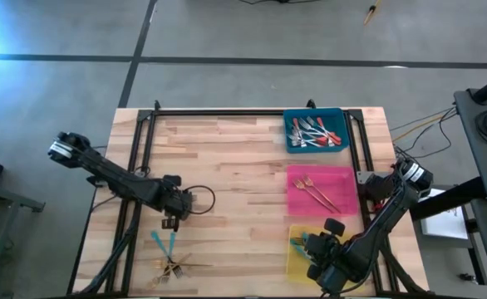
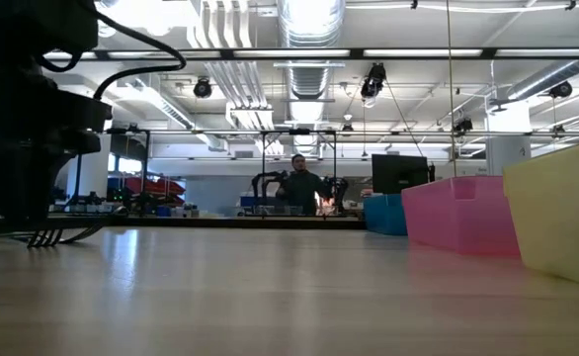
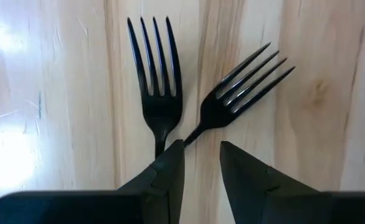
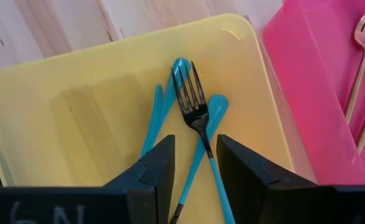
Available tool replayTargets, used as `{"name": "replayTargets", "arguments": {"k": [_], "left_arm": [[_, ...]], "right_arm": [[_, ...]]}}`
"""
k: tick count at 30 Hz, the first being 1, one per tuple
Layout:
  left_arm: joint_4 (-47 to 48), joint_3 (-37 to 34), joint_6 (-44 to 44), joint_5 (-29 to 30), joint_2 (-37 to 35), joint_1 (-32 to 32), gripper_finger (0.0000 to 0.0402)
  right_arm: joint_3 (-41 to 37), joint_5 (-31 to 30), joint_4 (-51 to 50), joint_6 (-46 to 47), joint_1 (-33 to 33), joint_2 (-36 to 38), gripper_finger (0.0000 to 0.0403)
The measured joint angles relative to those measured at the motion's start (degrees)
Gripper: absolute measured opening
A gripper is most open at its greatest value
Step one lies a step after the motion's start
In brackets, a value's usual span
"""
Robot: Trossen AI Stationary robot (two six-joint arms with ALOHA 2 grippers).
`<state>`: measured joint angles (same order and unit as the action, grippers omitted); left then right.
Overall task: Sort silverware by color (type)
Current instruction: Put the blue fork into the yellow bin
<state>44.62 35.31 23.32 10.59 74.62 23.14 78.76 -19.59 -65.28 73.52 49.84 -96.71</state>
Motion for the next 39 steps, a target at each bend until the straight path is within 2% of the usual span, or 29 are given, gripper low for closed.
{"name": "replayTargets", "arguments": {"k": [15,23,28,33,39], "left_arm": [[-1.18,0.06,-3.13,0.94,5.57,-2.84,0.0086],[-1.97,0.33,-4.52,-1.75,9.2,-3.62,0.0083],[-2.15,0.71,-5.24,-7.18,9.62,-5.86,0.0061],[-2.54,0.83,-4.29,-12.05,9.67,-10.23,0.0011],[-2.79,1.42,-4.14,-16.41,9.81,-16.0,0.0001]], "right_arm": [[0.0,-0.13,0.25,-0.57,0.0,0.0,0.0108],[0.0,-0.13,0.46,-0.55,0.0,0.0,0.0107],[0.0,-0.46,0.75,-0.55,0.0,0.0,0.0104],[0.0,-1.51,1.16,-0.63,0.0,0.0,0.01],[0.0,-1.51,1.31,-0.53,0.0,0.0,0.01]]}}
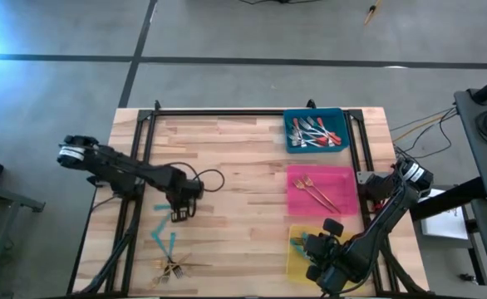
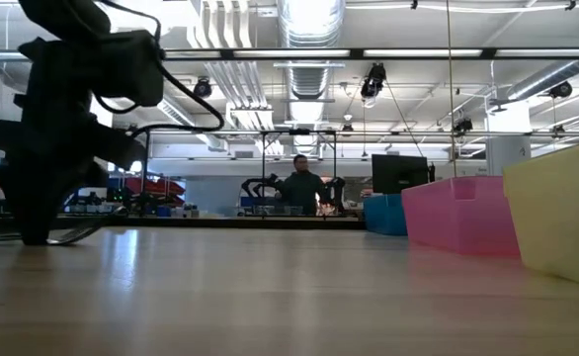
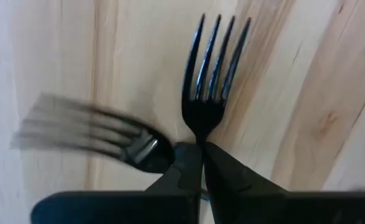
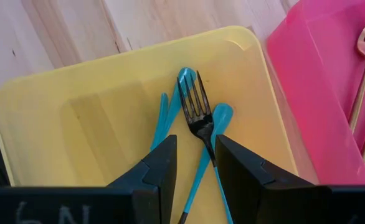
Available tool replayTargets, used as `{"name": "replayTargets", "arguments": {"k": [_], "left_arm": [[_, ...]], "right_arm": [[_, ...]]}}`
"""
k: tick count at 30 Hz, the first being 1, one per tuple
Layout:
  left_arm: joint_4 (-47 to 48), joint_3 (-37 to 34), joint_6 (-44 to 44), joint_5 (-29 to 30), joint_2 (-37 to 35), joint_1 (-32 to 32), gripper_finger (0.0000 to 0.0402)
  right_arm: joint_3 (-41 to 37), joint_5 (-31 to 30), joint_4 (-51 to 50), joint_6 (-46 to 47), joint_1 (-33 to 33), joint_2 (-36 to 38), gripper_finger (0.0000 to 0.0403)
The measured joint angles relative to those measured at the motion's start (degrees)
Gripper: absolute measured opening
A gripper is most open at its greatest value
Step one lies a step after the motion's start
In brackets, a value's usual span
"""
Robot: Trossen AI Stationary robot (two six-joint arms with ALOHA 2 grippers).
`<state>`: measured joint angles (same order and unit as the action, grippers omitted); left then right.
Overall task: Sort silverware by color (type)
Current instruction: Put the blue fork into the yellow bin
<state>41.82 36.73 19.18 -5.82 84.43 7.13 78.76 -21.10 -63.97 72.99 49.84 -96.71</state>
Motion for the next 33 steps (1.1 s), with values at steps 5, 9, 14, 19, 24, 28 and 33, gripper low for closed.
{"name": "replayTargets", "arguments": {"k": [5,9,14,19,24,28,33], "left_arm": [[-0.46,2.87,-5.9,0.64,-0.23,-2.13,0.0],[-3.76,4.88,-7.89,1.53,-1.95,-2.95,0.0],[-8.41,6.42,-9.57,4.14,-3.99,-3.7,0.0],[-16.61,6.36,-10.32,5.3,-6.28,-4.3,0.0],[-31.64,6.18,-7.9,5.28,-7.31,-3.93,0.0],[-48.86,6.25,-6.78,5.15,-7.4,-2.2,0.0],[-65.2,6.25,-5.49,5.15,-7.44,-0.13,0.0]], "right_arm": [[0.0,0.0,0.0,0.0,0.01,0.0,0.01],[0.0,0.0,0.02,0.04,0.02,0.0,0.01],[0.0,0.01,0.26,0.55,0.01,0.0,0.01],[0.0,0.02,0.46,0.59,0.02,0.0,0.01],[0.0,0.02,0.44,0.57,0.0,0.0,0.01],[0.0,-0.85,0.5,0.73,0.0,0.0,0.01],[0.0,-9.98,1.87,3.28,0.01,0.0,0.01]]}}
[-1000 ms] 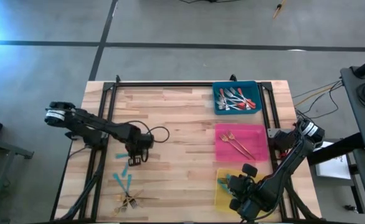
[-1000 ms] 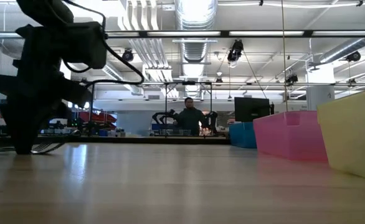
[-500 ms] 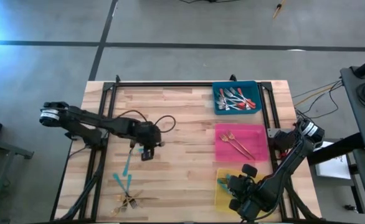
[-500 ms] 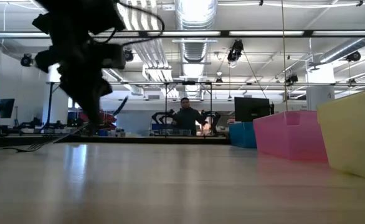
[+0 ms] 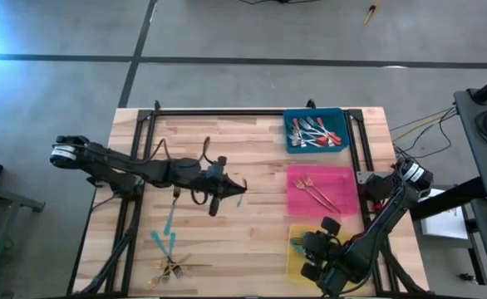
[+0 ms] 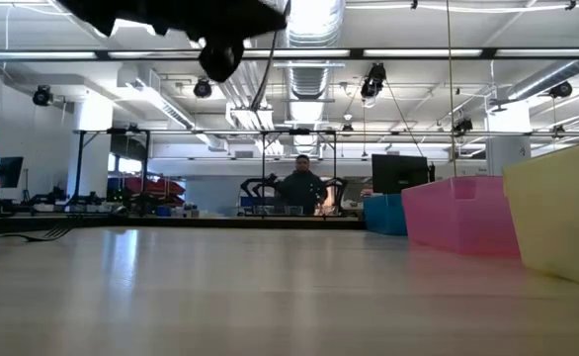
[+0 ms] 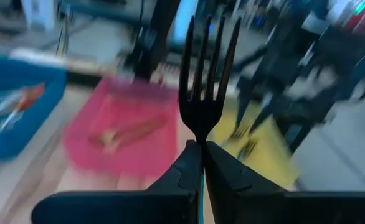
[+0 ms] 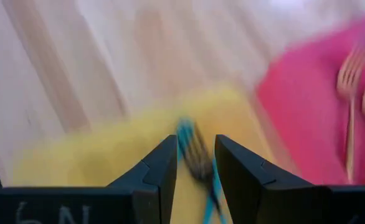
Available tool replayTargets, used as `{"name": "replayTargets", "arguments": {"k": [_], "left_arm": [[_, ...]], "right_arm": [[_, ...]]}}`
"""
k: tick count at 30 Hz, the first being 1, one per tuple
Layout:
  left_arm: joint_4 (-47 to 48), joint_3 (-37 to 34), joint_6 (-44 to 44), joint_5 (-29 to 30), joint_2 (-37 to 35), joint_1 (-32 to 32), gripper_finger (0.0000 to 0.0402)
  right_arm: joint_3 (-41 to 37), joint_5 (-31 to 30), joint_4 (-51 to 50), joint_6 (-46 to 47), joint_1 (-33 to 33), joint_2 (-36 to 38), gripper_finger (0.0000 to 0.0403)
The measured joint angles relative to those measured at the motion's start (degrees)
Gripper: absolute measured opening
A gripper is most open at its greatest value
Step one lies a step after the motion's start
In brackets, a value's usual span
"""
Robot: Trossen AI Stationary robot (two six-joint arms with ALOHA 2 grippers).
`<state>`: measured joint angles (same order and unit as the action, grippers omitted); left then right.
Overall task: Sort silverware by color (type)
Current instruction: Put the blue fork into the yellow bin
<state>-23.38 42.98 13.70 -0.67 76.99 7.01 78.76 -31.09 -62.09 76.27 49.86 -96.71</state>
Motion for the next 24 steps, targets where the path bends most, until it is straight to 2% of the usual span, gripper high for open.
{"name": "replayTargets", "arguments": {"k": [4,6,9,14,16,24], "left_arm": [[-6.66,0.0,0.33,0.74,0.0,1.77,0.0],[-8.35,-0.02,0.98,4.91,0.0,3.13,0.0],[-9.47,-0.02,1.83,17.2,0.0,5.55,0.0],[-11.21,0.84,3.05,39.78,1.78,9.52,0.0],[-11.25,2.22,3.57,44.42,3.63,10.19,0.0],[-9.58,12.43,2.92,45.12,15.49,10.47,0.0]], "right_arm": [[0.0,-15.27,6.96,-3.55,-0.01,0.0,0.01],[0.0,-23.68,11.52,-6.77,-0.11,0.0,0.01],[0.0,-34.89,17.72,-10.01,-0.49,0.0,0.01],[0.0,-47.76,23.54,-10.92,-3.39,-1.24,0.01],[0.0,-48.56,25.12,-10.96,-5.22,-1.79,0.01],[-0.02,-41.0,27.35,-15.92,-11.9,-2.86,0.01]]}}
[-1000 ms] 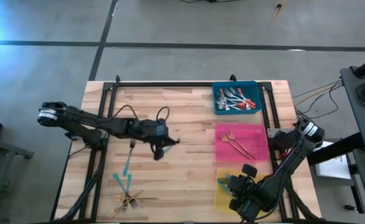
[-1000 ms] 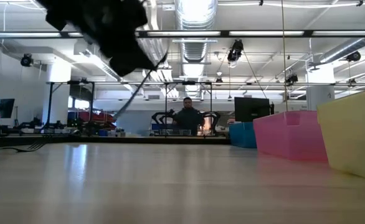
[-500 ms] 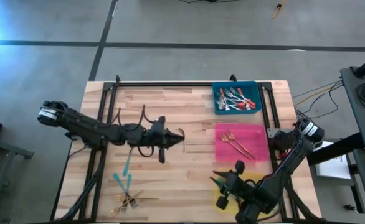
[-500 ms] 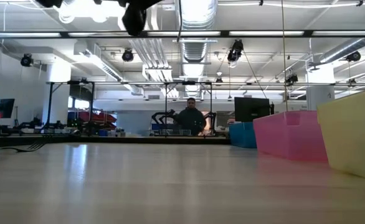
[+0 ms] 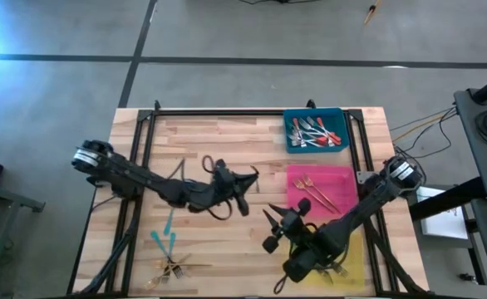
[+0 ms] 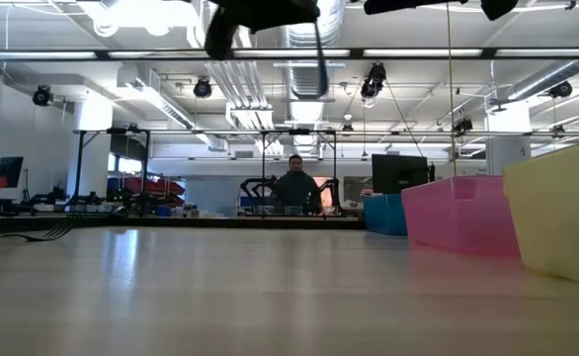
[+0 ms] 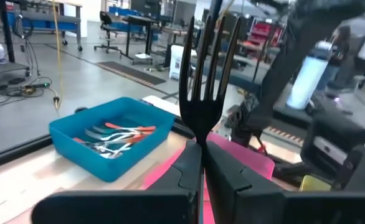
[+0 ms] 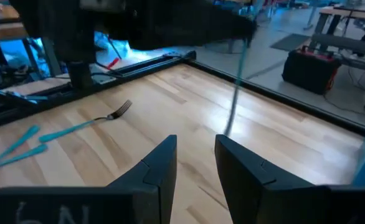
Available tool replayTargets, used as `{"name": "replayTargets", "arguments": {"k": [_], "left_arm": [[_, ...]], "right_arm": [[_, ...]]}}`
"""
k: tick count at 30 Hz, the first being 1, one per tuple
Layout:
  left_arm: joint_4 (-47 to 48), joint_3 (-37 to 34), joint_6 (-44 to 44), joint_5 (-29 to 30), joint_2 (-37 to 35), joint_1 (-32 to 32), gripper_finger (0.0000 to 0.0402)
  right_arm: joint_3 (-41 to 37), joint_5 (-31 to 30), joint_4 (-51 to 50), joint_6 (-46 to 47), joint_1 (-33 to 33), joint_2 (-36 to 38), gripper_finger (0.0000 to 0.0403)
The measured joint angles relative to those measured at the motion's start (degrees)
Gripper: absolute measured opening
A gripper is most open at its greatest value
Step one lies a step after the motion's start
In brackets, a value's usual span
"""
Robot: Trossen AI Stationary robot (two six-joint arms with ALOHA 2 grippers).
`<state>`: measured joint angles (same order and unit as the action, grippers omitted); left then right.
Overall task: Sort silverware by color (type)
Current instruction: Put the blue fork into the yellow bin
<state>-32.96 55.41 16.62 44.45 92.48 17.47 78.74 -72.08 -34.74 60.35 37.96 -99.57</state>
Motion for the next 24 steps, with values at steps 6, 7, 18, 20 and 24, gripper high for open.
{"name": "replayTargets", "arguments": {"k": [6,7,18,20,24], "left_arm": [[0.91,5.38,-2.43,3.13,5.69,0.13,0.0],[0.91,5.65,-2.42,3.15,5.86,0.18,0.0],[-0.98,6.0,-6.12,8.47,6.5,4.81,0.0],[-0.98,6.0,-9.13,12.87,6.29,5.61,0.0],[-1.41,6.01,-12.89,16.03,5.63,6.1,0.0]], "right_arm": [[0.0,0.02,0.37,-3.79,-0.64,0.02,0.01],[0.0,0.02,0.36,-4.2,-0.77,0.05,0.01],[0.0,0.42,0.76,-11.25,-3.27,0.24,0.0123],[0.0,0.55,0.79,-11.21,-3.37,0.28,0.0134],[0.0,0.56,0.78,-10.98,-3.92,0.31,0.0153]]}}
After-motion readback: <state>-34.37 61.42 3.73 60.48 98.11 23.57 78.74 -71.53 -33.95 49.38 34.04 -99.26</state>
